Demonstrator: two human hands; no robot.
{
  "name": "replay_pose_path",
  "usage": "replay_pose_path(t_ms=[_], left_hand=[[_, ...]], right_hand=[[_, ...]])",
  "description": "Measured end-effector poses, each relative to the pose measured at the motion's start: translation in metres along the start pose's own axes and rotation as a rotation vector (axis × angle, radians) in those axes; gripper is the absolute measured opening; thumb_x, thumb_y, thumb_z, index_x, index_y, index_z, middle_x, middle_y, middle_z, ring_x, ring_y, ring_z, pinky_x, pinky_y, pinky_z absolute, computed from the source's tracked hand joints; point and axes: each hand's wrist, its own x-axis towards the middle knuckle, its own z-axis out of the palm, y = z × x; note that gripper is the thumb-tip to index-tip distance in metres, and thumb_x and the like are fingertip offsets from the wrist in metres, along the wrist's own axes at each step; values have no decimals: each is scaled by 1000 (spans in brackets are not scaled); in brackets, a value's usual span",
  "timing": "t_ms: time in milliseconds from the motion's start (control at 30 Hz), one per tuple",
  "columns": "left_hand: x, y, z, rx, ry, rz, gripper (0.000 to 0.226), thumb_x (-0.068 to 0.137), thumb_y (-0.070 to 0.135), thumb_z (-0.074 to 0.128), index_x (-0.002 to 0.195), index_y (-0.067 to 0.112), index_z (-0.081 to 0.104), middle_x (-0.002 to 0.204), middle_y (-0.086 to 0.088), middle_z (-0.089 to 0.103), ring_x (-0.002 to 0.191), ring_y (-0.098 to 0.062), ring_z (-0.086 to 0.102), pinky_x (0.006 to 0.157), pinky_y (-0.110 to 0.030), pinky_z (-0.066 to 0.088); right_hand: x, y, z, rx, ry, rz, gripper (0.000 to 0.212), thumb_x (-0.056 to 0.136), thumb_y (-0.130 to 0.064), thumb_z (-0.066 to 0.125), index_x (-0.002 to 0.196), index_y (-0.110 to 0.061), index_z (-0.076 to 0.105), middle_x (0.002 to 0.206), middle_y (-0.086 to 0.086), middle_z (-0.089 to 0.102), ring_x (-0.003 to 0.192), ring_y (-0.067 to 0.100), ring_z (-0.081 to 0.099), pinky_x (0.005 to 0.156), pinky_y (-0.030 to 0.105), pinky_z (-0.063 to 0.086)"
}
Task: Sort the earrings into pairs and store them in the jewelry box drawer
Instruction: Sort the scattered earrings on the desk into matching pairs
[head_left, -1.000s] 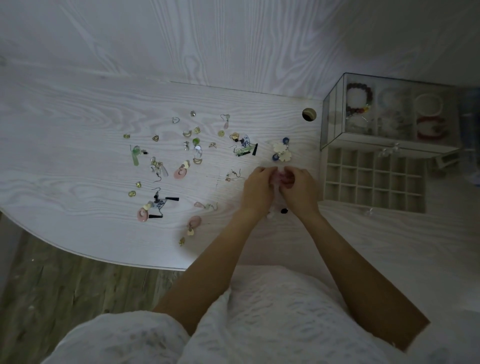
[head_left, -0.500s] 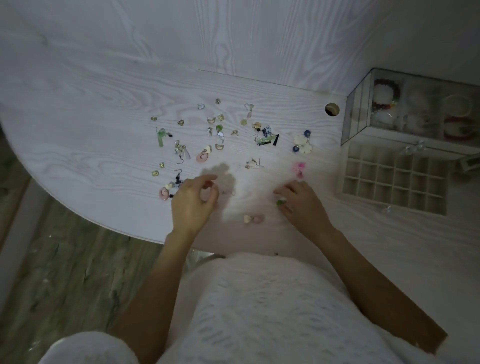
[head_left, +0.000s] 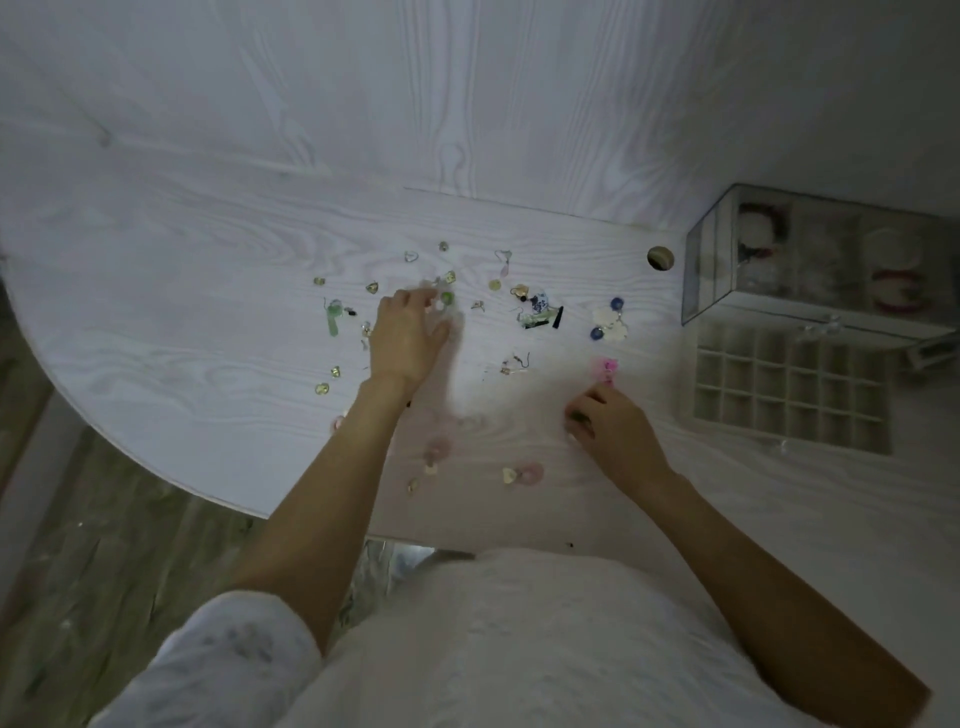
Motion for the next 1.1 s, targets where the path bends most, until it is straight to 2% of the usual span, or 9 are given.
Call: replay_pose_path(t_ms=[167, 333, 433, 533, 633, 733, 933, 1000, 1100], left_hand=[[30, 21, 7, 196, -192, 40, 52, 87, 12, 54, 135, 2, 37, 123, -22, 47, 105, -37, 51, 87, -38, 42], [38, 21, 11, 261, -184, 94, 25, 88, 1, 45, 110, -1, 57, 112, -23, 55, 94, -38, 56, 80, -39, 42], [27, 21, 10, 289, -192, 191, 22, 91, 3, 44, 105, 1, 60, 105, -22, 58, 88, -37, 58, 76, -40, 43], [4, 24, 15, 346, -230, 284, 20, 92, 5, 44, 103, 3, 60, 101, -18, 58, 81, -35, 58, 70, -40, 46], [-20, 30, 22, 270, -250, 304, 17, 92, 8, 46, 101, 4, 61, 98, -16, 60, 78, -33, 60, 68, -39, 50], [-47, 40, 32, 128, -261, 309, 16, 90, 9, 51, 99, 3, 63, 97, -16, 62, 79, -32, 61, 72, -41, 53], [-71, 78, 62, 7, -313, 377, 15, 89, 10, 55, 99, 4, 65, 97, -15, 63, 79, -31, 61, 74, -41, 52], [-69, 91, 72, -74, -321, 339, 19, 89, 14, 58, 104, 6, 65, 101, -13, 62, 83, -28, 62, 77, -39, 52], [-70, 105, 81, -215, -386, 240, 38, 86, 22, 63, 121, 9, 58, 111, -9, 60, 90, -21, 61, 85, -33, 49]], right_hand=[[0, 1, -5, -32, -60, 12, 18, 79, -7, 68, 97, -3, 65, 92, 12, 58, 78, 25, 53, 68, 31, 44], [4, -1, -2, -19, -20, 56, 14, 82, -3, 63, 96, -2, 63, 94, 15, 59, 77, 28, 57, 67, 30, 44], [6, -1, 1, -19, 31, 114, 13, 84, -3, 62, 96, -1, 62, 94, 16, 59, 77, 29, 57, 66, 28, 40], [7, 0, 2, -18, 49, 142, 8, 83, -4, 62, 91, -2, 61, 91, 15, 58, 75, 29, 56, 64, 31, 41], [4, 2, 2, -9, 64, 171, 7, 82, -4, 63, 89, -2, 61, 91, 15, 58, 75, 29, 55, 64, 31, 42], [2, 7, 1, 0, 75, 232, 8, 82, -6, 64, 89, -2, 61, 91, 14, 56, 76, 25, 53, 65, 27, 36], [-5, 24, -8, 124, 171, 425, 10, 80, -9, 67, 87, -5, 61, 86, 11, 59, 73, 16, 48, 65, 23, 33], [-5, 31, -10, 173, 194, 494, 12, 80, -13, 68, 88, -8, 61, 86, 9, 61, 75, 16, 52, 66, 23, 35], [-8, 39, -13, 187, 214, 532, 10, 84, -14, 63, 91, -8, 64, 89, 11, 64, 78, 19, 55, 68, 24, 37]])
